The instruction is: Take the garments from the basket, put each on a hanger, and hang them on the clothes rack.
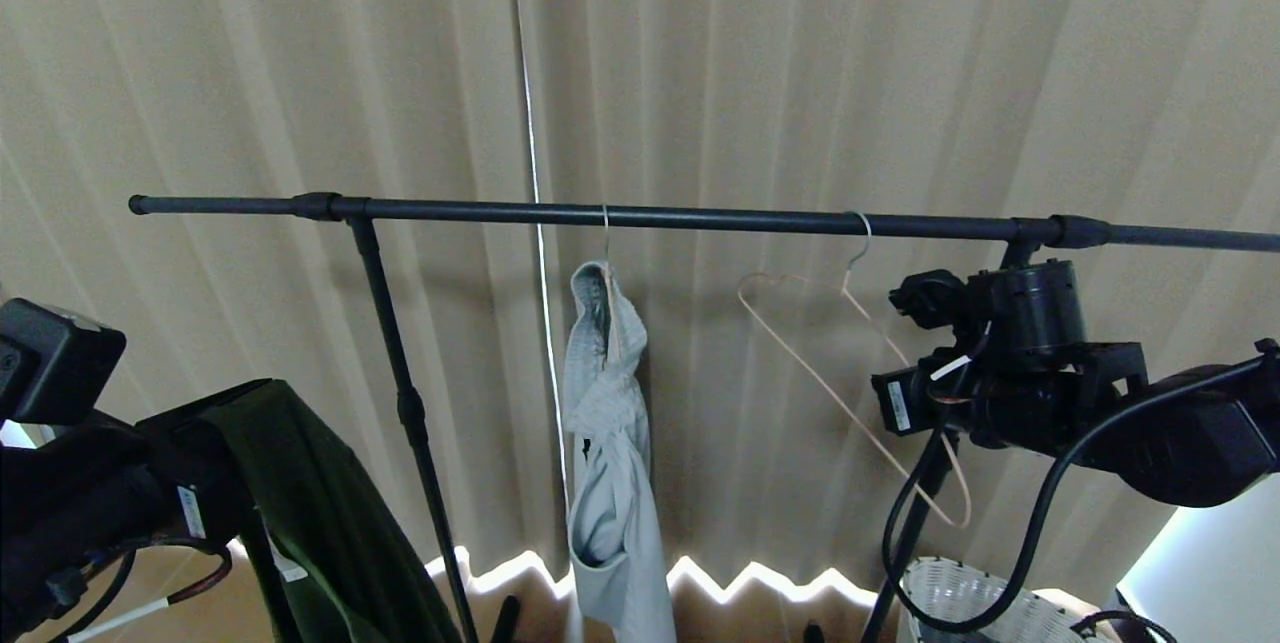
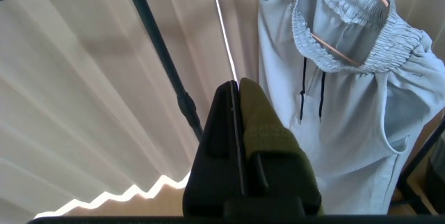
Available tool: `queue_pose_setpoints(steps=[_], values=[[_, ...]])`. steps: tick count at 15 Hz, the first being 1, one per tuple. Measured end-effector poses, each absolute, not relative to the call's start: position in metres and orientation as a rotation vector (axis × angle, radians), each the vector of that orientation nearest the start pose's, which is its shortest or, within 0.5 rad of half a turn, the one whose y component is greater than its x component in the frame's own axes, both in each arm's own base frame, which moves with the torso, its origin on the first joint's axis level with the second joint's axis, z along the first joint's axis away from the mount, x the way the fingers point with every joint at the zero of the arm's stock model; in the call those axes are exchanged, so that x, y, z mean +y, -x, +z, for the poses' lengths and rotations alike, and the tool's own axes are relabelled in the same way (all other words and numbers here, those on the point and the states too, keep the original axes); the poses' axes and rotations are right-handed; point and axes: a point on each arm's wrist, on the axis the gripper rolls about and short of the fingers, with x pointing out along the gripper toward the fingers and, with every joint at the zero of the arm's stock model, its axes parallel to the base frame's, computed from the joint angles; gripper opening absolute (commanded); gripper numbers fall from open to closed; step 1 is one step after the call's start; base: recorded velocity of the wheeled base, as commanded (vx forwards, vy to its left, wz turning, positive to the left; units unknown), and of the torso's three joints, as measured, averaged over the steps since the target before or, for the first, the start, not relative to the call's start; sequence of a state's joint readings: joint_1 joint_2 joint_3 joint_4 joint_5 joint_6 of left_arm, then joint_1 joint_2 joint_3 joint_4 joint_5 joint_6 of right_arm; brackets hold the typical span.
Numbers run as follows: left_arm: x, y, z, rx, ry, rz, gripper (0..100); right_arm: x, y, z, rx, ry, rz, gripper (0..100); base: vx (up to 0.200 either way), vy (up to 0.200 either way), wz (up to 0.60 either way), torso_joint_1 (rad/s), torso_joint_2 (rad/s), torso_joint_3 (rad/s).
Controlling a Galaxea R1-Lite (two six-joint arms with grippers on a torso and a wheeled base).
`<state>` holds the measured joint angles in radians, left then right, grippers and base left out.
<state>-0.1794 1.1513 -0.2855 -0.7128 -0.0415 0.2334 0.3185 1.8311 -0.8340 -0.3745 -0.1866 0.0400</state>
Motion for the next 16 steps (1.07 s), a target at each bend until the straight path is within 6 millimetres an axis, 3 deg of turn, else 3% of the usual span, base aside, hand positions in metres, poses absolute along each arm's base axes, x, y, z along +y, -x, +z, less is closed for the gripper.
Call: queue_pose_setpoints(steps=[8, 14, 16], values=[[-0.028, -0.147, 0.174, 0.126, -0.243, -0.237, 0, 0.092, -0.295, 0.144, 0.543, 0.07, 0.104, 0, 0.0, 0.0, 0.0, 0.0, 0.0, 0.0], [-0.028, -0.148, 0.173, 0.13, -0.243, -0.238, 0, 0.084, -0.272, 0.161, 0.496, 0.045, 0.105, 0, 0.0, 0.0, 0.0, 0.0, 0.0, 0.0], [-0.028, -0.148, 0.173, 0.132, -0.251, -0.237, 0, 0.08, -0.259, 0.162, 0.495, 0.046, 0.106, 0, -0.2, 0.0, 0.0, 0.005, 0.0, 0.0]])
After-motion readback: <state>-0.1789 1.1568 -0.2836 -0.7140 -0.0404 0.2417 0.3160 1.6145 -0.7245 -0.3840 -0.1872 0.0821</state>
